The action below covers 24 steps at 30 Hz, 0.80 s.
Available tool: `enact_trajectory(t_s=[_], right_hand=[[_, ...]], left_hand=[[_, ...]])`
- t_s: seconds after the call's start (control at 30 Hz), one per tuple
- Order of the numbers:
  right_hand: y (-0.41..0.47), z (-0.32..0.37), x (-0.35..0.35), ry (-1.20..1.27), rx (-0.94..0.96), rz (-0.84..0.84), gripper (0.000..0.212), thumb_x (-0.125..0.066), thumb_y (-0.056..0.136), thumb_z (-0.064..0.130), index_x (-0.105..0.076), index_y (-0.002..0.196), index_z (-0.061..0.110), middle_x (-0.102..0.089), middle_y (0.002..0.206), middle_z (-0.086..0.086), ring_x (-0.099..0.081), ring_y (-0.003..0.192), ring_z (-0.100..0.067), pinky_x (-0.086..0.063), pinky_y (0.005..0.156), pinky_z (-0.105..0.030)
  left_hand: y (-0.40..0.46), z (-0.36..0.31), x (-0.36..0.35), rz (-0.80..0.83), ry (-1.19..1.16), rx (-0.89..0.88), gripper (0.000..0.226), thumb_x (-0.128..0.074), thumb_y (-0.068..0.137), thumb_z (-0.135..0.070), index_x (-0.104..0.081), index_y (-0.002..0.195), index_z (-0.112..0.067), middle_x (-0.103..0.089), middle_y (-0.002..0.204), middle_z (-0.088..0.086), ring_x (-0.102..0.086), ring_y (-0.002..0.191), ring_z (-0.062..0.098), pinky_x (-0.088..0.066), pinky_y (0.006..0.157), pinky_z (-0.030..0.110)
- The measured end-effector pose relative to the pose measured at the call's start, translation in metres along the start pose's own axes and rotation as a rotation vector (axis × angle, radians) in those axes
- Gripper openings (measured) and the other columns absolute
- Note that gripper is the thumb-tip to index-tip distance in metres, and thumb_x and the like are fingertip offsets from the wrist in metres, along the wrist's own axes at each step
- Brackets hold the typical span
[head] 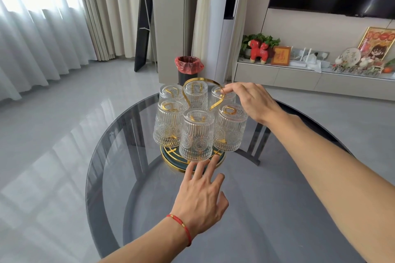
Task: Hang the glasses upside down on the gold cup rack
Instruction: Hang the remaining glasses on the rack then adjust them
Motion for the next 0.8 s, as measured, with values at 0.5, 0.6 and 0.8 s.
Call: enact_trajectory(t_s=[0.5,0.6,0.8], right_hand=[[0.008,-0.006,0.001,-0.127,-0.021,0.002,0.054,-0.023,0.114,0.041,-0.074,0.125,0.028,-0.061,0.148,0.0,-0.048,0.141,-0.022,-0.037,0.112,-0.042],[0.008,-0.01,0.003,-0.112,-0.033,-0.009,0.054,-0.023,0.113,0.043,-0.074,0.125,0.03,-0.062,0.147,-0.001,-0.051,0.139,-0.023,-0.037,0.11,-0.041],[0.008,-0.013,0.002,-0.101,-0.059,0.007,0.055,-0.021,0.112,0.049,-0.073,0.126,0.034,-0.061,0.149,0.0,-0.051,0.14,-0.022,-0.039,0.111,-0.044]], left_hand=[[0.001,0.002,-0.005,-0.031,-0.024,0.004,0.035,-0.051,0.088,-0.04,-0.068,0.109,-0.017,-0.045,0.16,0.015,-0.05,0.133,0.036,-0.037,0.114,0.055],[0.0,0.002,-0.005,-0.025,-0.017,0.003,0.037,-0.05,0.088,-0.041,-0.068,0.11,-0.017,-0.044,0.16,0.015,-0.049,0.134,0.036,-0.037,0.114,0.055],[0.0,0.002,-0.005,-0.022,-0.007,0.008,0.037,-0.05,0.088,-0.041,-0.068,0.111,-0.018,-0.045,0.159,0.016,-0.05,0.133,0.037,-0.037,0.115,0.057]])
Point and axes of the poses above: each hand's wrist, its own y-axis towards the middle knuckle, its own x-axis out of the back of the hand, z = x × y, the point moved 3 cm from there along y, towards the middle knuckle
